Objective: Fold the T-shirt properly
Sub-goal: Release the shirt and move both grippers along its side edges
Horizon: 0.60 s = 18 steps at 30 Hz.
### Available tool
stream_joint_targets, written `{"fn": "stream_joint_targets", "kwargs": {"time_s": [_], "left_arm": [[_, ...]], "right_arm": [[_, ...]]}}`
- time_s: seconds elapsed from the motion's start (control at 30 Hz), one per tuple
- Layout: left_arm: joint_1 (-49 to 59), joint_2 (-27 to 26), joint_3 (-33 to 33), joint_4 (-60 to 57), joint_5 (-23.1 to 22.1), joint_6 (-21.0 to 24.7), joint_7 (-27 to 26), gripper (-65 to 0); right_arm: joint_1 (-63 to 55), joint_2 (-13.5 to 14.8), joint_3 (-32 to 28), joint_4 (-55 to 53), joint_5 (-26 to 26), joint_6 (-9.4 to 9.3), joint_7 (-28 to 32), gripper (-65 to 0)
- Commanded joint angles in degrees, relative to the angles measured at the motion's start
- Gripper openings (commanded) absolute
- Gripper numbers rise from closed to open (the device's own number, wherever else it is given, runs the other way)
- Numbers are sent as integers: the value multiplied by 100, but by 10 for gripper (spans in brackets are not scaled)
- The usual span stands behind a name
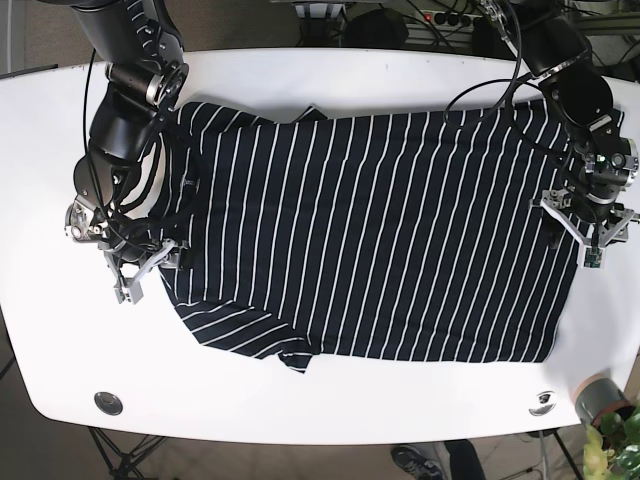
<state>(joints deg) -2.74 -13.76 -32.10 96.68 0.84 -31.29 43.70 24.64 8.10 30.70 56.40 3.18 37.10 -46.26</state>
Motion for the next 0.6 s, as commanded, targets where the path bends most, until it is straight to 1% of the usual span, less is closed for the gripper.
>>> {"fn": "stream_joint_targets", "kwargs": {"time_s": [0.0,0.07,0.13,0.27,0.3,0.37,0.47,0.57], "left_arm": [[-91,-97,-30,85,-36,48,-120,-257],[-91,-114,-30,85,-36,48,-120,-257],[-91,-114,-21,85,-36,48,-120,-257],[-117,-123,-21,85,-36,65,-129,-256],[-205,-123,-30,77,-36,74,-129,-256],[-363,-123,-47,-90,-36,74,-129,-256],[-680,-246,-56,-548,-36,74,-129,-254],[-978,-475,-30,-1207,-36,83,-137,-253]], "right_arm": [[72,-85,-6,43,56,30,129,-162],[46,-172,-6,35,12,22,323,-162],[46,-199,-15,8,12,22,428,-162],[116,-208,-15,-291,56,22,472,-162],[151,-208,-15,-361,56,22,525,-165],[169,-208,-15,-467,56,22,639,-193],[239,-208,-15,-678,56,22,762,-308],[274,-199,-15,-818,47,22,771,-468]]}}
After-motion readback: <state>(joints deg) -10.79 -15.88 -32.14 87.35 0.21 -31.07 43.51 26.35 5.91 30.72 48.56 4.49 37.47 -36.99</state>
